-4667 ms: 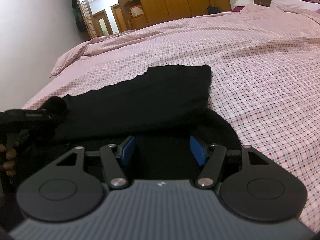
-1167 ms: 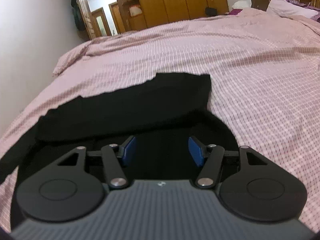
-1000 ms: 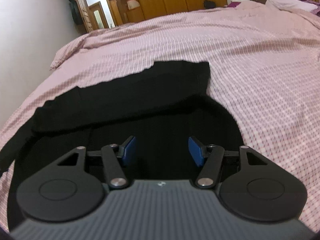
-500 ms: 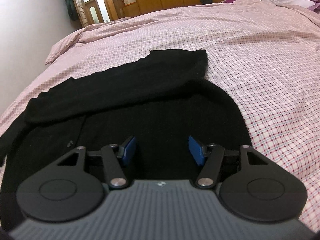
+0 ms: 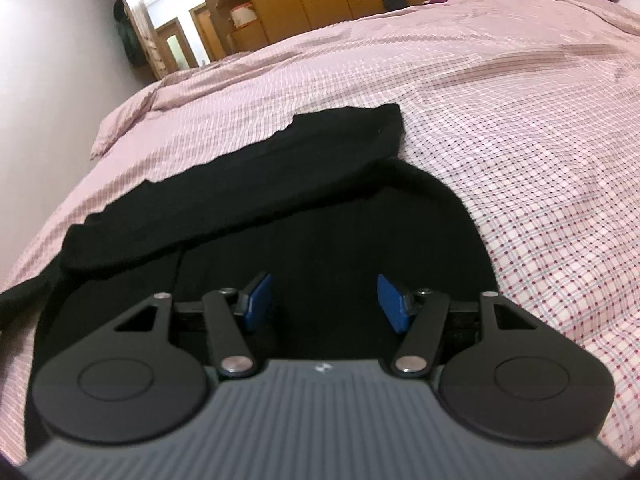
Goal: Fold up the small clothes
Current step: 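Lift the sleeve with the left gripper, fold it across the body, open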
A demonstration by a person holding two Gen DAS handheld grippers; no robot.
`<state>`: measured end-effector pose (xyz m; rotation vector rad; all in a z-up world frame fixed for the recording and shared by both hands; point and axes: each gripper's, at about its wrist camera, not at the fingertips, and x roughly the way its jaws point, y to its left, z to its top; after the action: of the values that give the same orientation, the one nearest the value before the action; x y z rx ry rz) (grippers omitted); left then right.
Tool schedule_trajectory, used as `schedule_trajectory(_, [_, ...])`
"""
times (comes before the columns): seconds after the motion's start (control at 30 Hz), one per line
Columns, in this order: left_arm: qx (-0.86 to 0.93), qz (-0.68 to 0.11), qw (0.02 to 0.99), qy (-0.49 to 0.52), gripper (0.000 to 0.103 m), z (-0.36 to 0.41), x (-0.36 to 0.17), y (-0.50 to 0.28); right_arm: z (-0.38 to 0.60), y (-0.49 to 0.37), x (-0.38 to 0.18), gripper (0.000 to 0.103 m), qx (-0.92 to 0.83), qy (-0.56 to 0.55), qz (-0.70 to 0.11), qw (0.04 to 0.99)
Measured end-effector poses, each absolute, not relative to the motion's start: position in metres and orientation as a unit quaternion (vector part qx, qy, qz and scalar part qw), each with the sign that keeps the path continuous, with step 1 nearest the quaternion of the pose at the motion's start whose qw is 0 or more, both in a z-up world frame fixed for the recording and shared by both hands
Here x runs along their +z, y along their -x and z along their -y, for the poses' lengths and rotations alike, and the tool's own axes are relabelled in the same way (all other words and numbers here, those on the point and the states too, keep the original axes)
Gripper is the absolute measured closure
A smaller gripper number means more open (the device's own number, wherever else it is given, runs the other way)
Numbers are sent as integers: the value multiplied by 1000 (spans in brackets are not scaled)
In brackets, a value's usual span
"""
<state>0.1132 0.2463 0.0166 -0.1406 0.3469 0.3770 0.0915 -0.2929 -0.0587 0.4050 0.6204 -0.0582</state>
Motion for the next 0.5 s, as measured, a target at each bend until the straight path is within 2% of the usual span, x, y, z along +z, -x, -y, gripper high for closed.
schedule_trajectory(0.27, [94, -85, 988, 93, 82, -199, 71, -118, 294, -88, -55, 42, -20, -210, -291, 933])
schedule_trajectory(0.5, [-8, -70, 992, 107, 82, -138, 95, -138, 299, -84, -50, 42, -18, -217, -278, 936])
